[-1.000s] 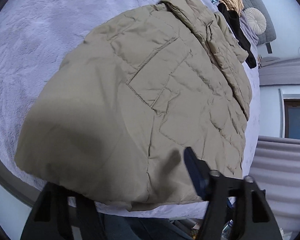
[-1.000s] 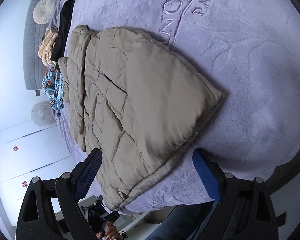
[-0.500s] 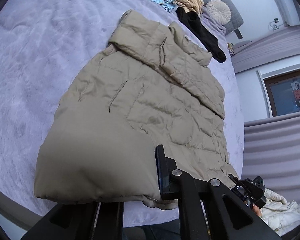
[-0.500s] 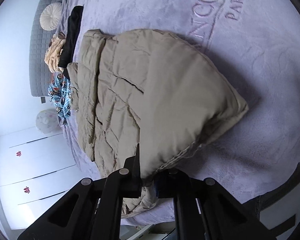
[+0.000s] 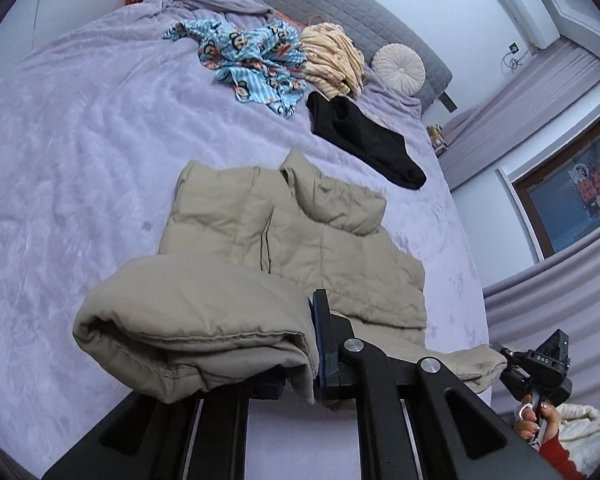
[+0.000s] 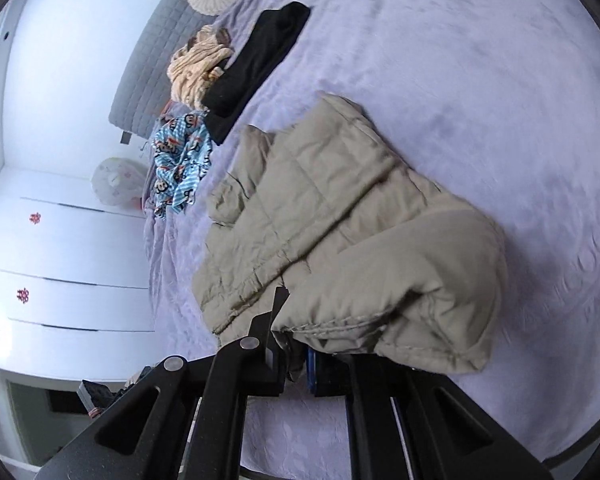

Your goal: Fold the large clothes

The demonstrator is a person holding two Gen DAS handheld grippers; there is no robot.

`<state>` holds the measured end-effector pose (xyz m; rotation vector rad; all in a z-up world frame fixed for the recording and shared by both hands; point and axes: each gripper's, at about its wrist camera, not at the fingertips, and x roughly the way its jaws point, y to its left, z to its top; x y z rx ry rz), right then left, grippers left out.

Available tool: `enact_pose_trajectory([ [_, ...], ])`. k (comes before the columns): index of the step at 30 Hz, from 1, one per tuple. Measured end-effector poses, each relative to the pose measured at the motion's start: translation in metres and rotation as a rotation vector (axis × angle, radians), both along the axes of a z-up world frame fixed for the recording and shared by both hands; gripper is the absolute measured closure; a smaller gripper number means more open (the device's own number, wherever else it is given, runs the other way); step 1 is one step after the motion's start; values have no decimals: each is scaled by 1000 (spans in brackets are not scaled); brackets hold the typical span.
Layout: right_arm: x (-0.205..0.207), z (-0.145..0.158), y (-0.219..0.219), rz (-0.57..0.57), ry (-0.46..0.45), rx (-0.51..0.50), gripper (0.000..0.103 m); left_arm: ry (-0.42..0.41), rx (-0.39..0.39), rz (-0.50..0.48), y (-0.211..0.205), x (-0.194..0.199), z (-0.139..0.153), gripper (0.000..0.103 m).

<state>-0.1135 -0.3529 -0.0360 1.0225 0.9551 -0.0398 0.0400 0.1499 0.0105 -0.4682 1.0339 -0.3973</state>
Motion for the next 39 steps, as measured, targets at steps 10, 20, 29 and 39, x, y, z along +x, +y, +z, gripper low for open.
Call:
enact_pose_trajectory([
  [10, 176, 7, -20, 235, -41, -163, 95, 14, 146, 152, -36, 118, -43, 91],
  [20, 265, -99, -28, 137, 65, -169, 95, 84, 284, 66, -62, 200, -141, 91],
  [29, 280, -137, -28, 96, 70, -135, 95, 90, 280, 73, -63, 215, -172, 90],
  [39, 281, -104, -21, 140, 51, -174, 83, -93, 375, 84, -52, 181, -112, 11],
])
